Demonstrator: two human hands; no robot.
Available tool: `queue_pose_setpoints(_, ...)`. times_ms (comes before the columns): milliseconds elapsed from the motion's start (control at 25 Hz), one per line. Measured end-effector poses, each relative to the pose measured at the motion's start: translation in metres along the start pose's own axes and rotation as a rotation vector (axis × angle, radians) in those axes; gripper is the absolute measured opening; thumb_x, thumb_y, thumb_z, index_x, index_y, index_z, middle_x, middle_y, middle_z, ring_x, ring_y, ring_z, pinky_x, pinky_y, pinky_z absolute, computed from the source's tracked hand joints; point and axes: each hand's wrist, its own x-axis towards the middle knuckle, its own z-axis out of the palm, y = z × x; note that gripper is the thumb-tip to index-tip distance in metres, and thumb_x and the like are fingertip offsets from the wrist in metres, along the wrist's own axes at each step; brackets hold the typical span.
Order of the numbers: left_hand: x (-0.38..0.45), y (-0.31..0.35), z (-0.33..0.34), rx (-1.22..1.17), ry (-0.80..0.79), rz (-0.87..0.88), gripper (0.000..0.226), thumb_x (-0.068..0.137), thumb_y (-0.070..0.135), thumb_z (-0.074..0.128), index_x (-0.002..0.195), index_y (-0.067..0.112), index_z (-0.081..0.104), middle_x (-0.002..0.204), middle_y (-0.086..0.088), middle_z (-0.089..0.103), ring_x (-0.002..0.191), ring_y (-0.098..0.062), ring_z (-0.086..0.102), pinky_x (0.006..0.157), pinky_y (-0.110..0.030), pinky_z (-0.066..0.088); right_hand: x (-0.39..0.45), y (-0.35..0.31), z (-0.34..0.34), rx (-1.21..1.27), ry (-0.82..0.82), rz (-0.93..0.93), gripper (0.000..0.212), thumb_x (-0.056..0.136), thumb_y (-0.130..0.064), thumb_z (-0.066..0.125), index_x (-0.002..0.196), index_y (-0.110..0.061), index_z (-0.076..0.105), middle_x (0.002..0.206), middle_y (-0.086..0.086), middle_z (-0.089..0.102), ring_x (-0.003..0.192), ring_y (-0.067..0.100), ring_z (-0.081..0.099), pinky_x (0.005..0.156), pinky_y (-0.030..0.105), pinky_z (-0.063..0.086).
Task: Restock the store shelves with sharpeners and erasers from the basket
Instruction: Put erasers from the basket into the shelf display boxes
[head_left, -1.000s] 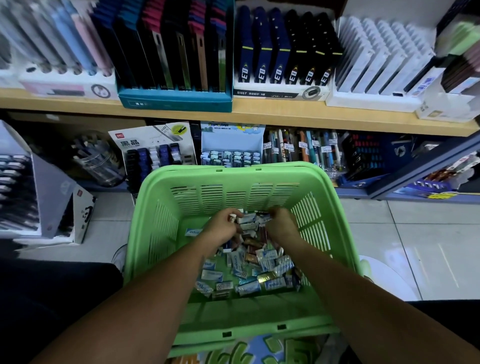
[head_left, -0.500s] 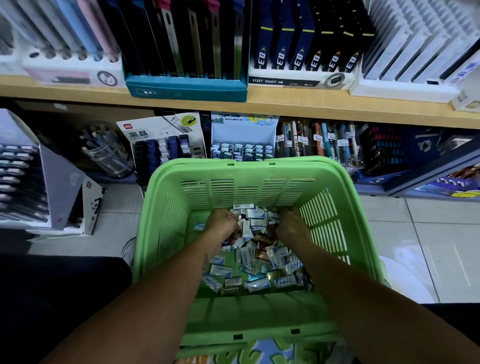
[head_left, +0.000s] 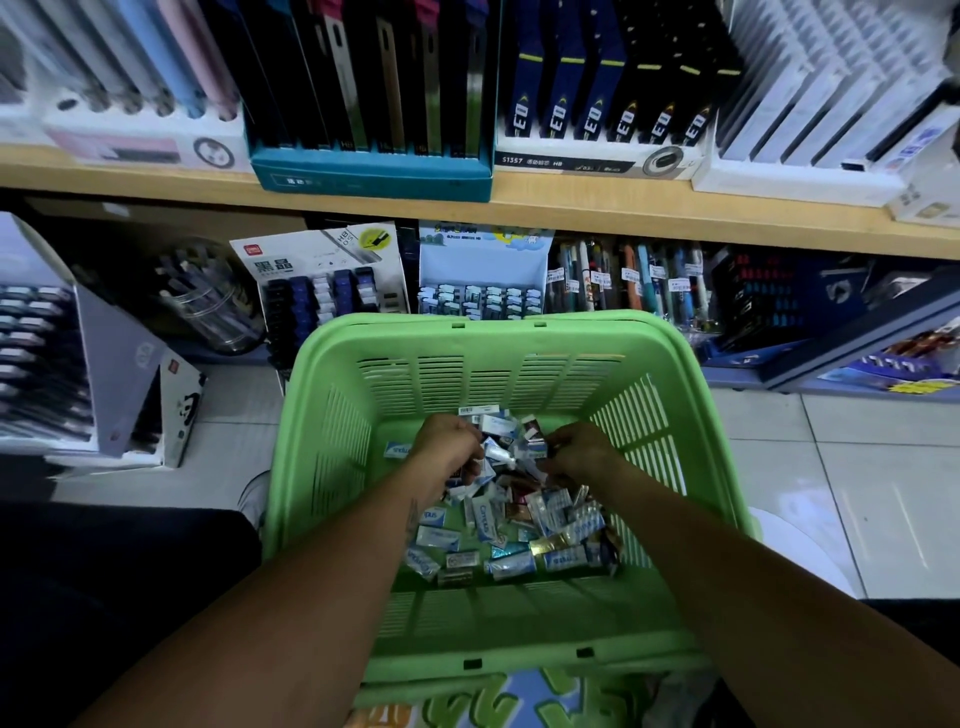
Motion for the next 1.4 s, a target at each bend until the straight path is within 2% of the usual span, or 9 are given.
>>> queue_pose_setpoints(160, -0.005, 0.003, 0.003, -0.067, -0.050, -0.014, 0.004, 0.087, -0.008, 0.064, 0.085, -0.004, 0.065, 0.072, -0.019, 0.063, 0.053, -0.023, 0.057, 0.053, -0.032, 0.048, -0.020, -0.010, -0.009, 0.165, -0.072, -0.015, 0.022, 0.084, -0.003, 0.076, 0.101, 0.009, 0.072, 0.074, 0.020, 0.064, 0.053, 0.020, 0.054, 0.051, 0.028, 0.045)
queue_pose_setpoints(320, -0.011, 0.006, 0.013, -0.181, -0.231, -0.077, 0.069, 0.063, 0.048, 0.091, 0.108, 0.002, 0.068, 0.096, -0.011, 0.076, 0.088, -0.027, 0.070, 0.093, -0.047, 0.050, -0.047, -0.032, -0.016, 0.245, -0.279, -0.134, 0.020, 0.085, -0.016, 0.077, 0.097, 0.000, 0.074, 0.090, 0.024, 0.073, 0.069, 0.028, 0.065, 0.057, 0.029, 0.049)
queue_pose_setpoints(440, -0.014, 0.012, 0.021, -0.300, -0.126, -0.091, 0.019, 0.093, 0.022, 0.068, 0.099, 0.005, 0.065, 0.084, -0.013, 0.073, 0.071, -0.026, 0.068, 0.070, -0.035, 0.055, -0.053, -0.042, -0.020, 0.352, -0.475, -0.138, 0.026, 0.086, -0.013, 0.074, 0.107, 0.003, 0.071, 0.101, 0.019, 0.074, 0.087, 0.027, 0.072, 0.076, 0.031, 0.057)
queue_pose_setpoints(520, -0.008, 0.010, 0.015, -0.203, -0.005, -0.068, 0.017, 0.097, 0.003, 0.050, 0.087, 0.004, 0.064, 0.073, -0.014, 0.065, 0.056, -0.023, 0.059, 0.059, -0.032, 0.048, -0.039, -0.041, -0.023, 0.306, -0.257, -0.097, 0.024, 0.092, -0.011, 0.068, 0.109, 0.006, 0.068, 0.096, 0.021, 0.072, 0.078, 0.025, 0.071, 0.071, 0.032, 0.059)
queue_pose_setpoints(640, 0.000, 0.004, 0.001, -0.029, 0.033, 0.015, 0.022, 0.094, -0.006, 0.044, 0.086, 0.006, 0.060, 0.073, -0.014, 0.055, 0.052, -0.021, 0.048, 0.050, -0.029, 0.041, -0.016, -0.023, -0.020, -0.350, 0.173, -0.075, 0.024, 0.092, -0.003, 0.062, 0.116, 0.000, 0.066, 0.110, 0.019, 0.068, 0.093, 0.030, 0.069, 0.082, 0.036, 0.058)
queue_pose_setpoints(840, -0.009, -0.006, 0.007, 0.473, -0.073, 0.354, 0.009, 0.085, 0.008, 0.073, 0.088, 0.011, 0.066, 0.090, -0.007, 0.066, 0.077, -0.021, 0.060, 0.064, -0.026, 0.046, -0.016, 0.001, 0.009, -0.788, 0.071, -0.081, 0.048, 0.085, -0.014, 0.074, 0.129, -0.013, 0.054, 0.134, 0.009, 0.055, 0.121, 0.027, 0.057, 0.095, 0.036, 0.050)
queue_pose_setpoints(1040, -0.013, -0.019, 0.035, 1.087, -0.178, 0.558, 0.033, 0.086, 0.006, 0.065, 0.117, 0.017, 0.066, 0.112, -0.007, 0.068, 0.095, -0.029, 0.065, 0.080, -0.034, 0.055, -0.016, -0.003, 0.014, -0.980, 0.121, -0.098, 0.028, 0.094, -0.015, 0.062, 0.122, -0.016, 0.063, 0.128, 0.006, 0.063, 0.119, 0.026, 0.062, 0.092, 0.036, 0.051)
queue_pose_setpoints(1200, -0.027, -0.004, 0.060, 1.113, -0.192, 0.600, 0.035, 0.105, 0.003, 0.038, 0.134, -0.014, 0.047, 0.136, -0.033, 0.051, 0.123, -0.044, 0.050, 0.051, 0.003, 0.033, -0.012, 0.001, 0.019, -0.989, 0.139, -0.089, 0.026, 0.096, -0.018, 0.060, 0.122, -0.017, 0.065, 0.127, 0.007, 0.063, 0.117, 0.026, 0.063, 0.091, 0.036, 0.051)
queue_pose_setpoints(1400, -0.012, -0.014, 0.054, 1.143, -0.147, 0.460, 0.021, 0.091, 0.005, 0.060, 0.111, 0.008, 0.066, 0.106, -0.016, 0.068, 0.093, -0.031, 0.066, 0.069, -0.024, 0.050, -0.011, 0.006, 0.012, -0.808, 0.041, -0.101, 0.039, 0.087, -0.024, 0.073, 0.122, -0.011, 0.060, 0.130, 0.012, 0.059, 0.117, 0.028, 0.062, 0.094, 0.037, 0.052)
